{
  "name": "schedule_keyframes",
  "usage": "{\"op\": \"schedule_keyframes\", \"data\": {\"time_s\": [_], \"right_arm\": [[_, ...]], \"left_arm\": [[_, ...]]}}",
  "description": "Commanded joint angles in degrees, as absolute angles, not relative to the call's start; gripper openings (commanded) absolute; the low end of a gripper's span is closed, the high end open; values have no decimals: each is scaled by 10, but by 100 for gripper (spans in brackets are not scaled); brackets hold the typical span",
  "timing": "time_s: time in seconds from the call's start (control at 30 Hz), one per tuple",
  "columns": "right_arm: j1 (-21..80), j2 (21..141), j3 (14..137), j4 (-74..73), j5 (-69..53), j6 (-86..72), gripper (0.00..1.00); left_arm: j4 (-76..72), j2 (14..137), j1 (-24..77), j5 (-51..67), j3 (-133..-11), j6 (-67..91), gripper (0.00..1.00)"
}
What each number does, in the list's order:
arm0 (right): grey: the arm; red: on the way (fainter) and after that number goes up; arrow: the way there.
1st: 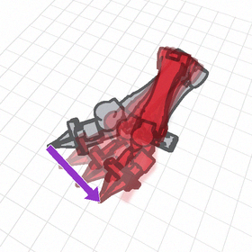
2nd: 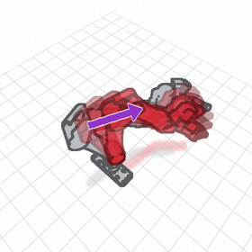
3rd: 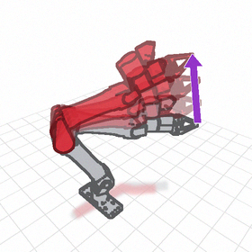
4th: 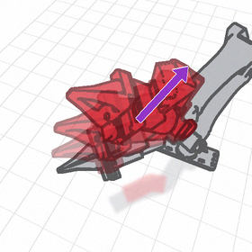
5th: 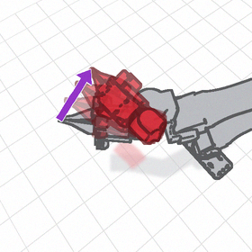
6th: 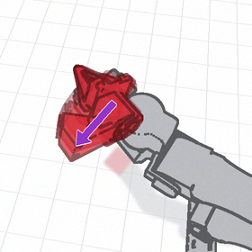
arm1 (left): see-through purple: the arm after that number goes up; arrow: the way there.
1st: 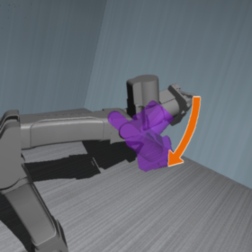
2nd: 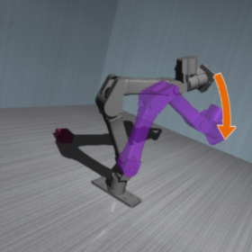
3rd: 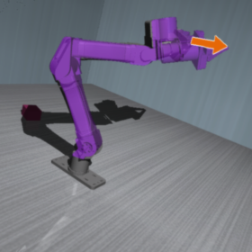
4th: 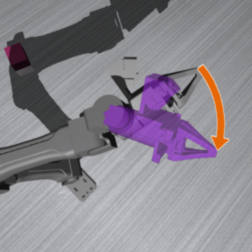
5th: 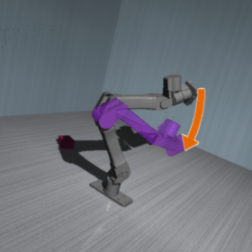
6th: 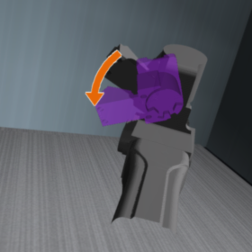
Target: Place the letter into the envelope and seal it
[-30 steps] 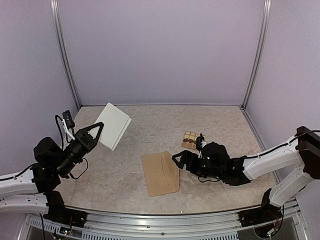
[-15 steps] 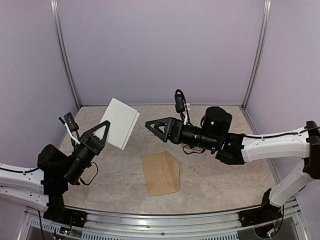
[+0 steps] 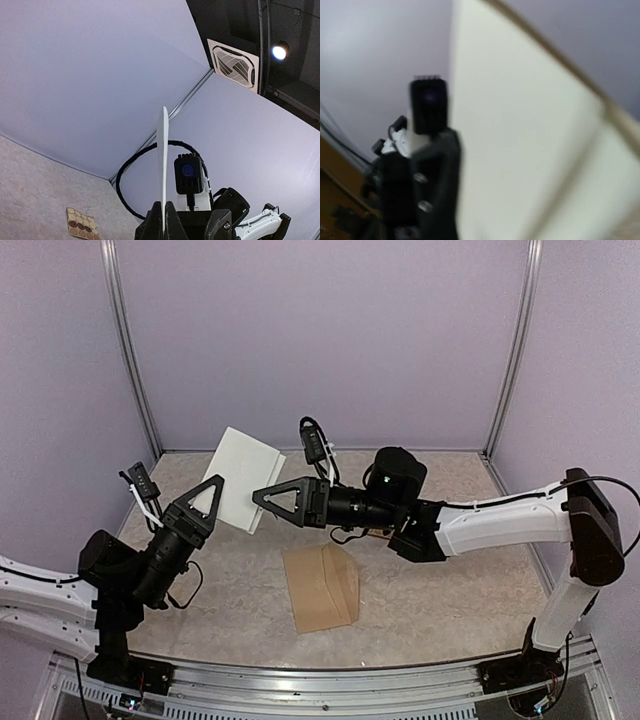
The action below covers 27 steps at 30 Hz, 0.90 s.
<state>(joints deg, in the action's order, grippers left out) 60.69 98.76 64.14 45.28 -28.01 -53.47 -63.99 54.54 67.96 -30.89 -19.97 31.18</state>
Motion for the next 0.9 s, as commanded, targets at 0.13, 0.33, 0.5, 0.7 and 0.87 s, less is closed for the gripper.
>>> {"op": "schedule_keyframes", "data": {"time_s": [0.13, 0.33, 0.5, 0.7, 0.87], "right_arm": [[613, 1011, 689, 499, -310, -546, 37], [606, 996, 670, 467, -254, -538, 0], [565, 940, 606, 361, -216, -507, 0], [495, 903, 567, 89, -233, -442, 0], [466, 898, 567, -82, -232, -377, 0]], "left_arm": [[-662, 562, 684, -292, -211, 310, 0], [-630, 573, 684, -287, -212, 330, 16], [-411, 562, 661, -281, -248, 407, 58], [-263, 573, 578, -147, -247, 497, 65], [-213, 621, 551, -69, -252, 527, 72]]}}
